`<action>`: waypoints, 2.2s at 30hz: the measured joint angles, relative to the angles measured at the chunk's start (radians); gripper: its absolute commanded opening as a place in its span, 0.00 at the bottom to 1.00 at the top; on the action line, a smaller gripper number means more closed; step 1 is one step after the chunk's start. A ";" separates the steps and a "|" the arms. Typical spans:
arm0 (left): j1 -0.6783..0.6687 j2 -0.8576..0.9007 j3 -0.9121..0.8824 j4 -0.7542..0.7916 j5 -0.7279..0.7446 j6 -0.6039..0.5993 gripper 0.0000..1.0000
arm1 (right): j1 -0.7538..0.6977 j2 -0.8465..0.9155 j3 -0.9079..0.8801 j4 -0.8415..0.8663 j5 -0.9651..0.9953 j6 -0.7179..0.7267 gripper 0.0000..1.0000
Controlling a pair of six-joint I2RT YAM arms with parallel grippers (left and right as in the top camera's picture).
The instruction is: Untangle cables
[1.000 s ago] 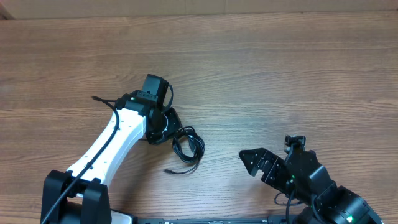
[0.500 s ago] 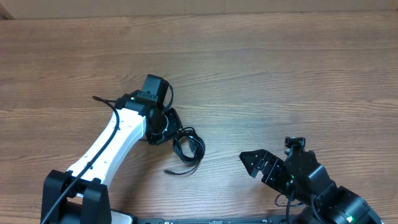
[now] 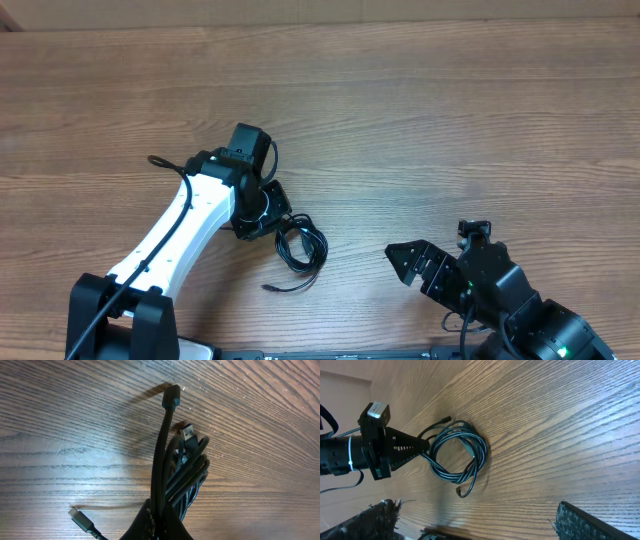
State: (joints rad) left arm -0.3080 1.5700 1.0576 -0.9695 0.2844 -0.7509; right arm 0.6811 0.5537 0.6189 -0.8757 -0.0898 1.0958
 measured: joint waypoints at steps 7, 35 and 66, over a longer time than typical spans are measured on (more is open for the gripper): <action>-0.030 0.000 0.000 0.000 -0.003 0.000 0.04 | 0.000 0.000 0.000 0.000 0.000 0.000 1.00; -0.046 0.000 0.000 -0.043 0.170 0.095 0.04 | 0.000 0.000 0.000 0.211 -0.022 0.008 1.00; -0.027 0.000 0.010 0.571 0.787 -0.381 0.04 | 0.000 0.001 0.000 0.117 -0.041 0.056 1.00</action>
State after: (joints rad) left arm -0.3351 1.5703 1.0672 -0.3985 1.0718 -1.1320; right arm 0.6811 0.5545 0.6189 -0.7589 -0.1307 1.1519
